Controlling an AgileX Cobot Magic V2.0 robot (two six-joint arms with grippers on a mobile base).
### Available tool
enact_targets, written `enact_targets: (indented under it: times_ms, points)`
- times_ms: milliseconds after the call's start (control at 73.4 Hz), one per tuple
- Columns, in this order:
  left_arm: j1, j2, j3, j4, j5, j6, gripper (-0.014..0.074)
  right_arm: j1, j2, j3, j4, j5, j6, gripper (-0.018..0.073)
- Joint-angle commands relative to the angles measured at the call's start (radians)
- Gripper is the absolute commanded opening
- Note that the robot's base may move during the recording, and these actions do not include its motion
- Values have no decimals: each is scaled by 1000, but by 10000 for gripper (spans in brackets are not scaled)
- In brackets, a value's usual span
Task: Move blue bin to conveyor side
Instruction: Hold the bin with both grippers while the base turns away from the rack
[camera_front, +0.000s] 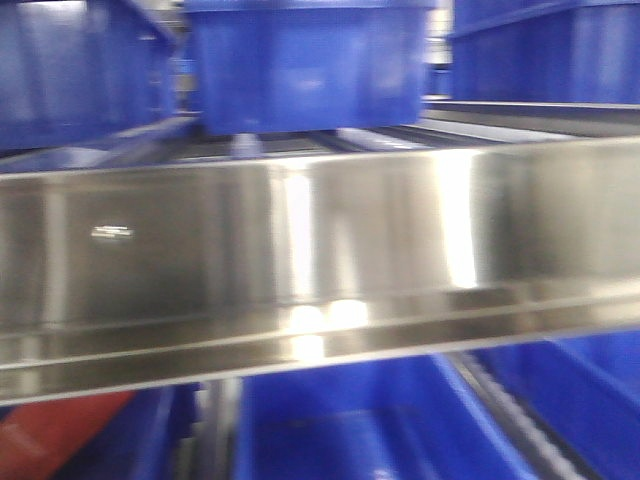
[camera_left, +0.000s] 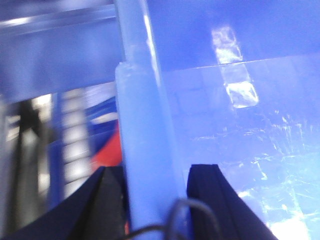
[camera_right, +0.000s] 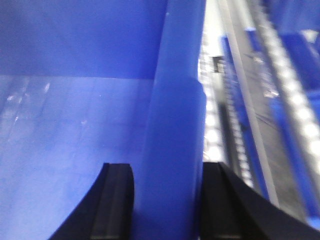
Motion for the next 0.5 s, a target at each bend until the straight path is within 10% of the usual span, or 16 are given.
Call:
enact_targets:
  times_ms: [0,491]
  points:
    - [-1,-15,-18,5,-84,16,-16,0,-22,-22,-31,-96,-27,-79]
    - [-1,-15,-18,5,-84,16,-16,0,-22,-22,-31,-96,-27,-79]
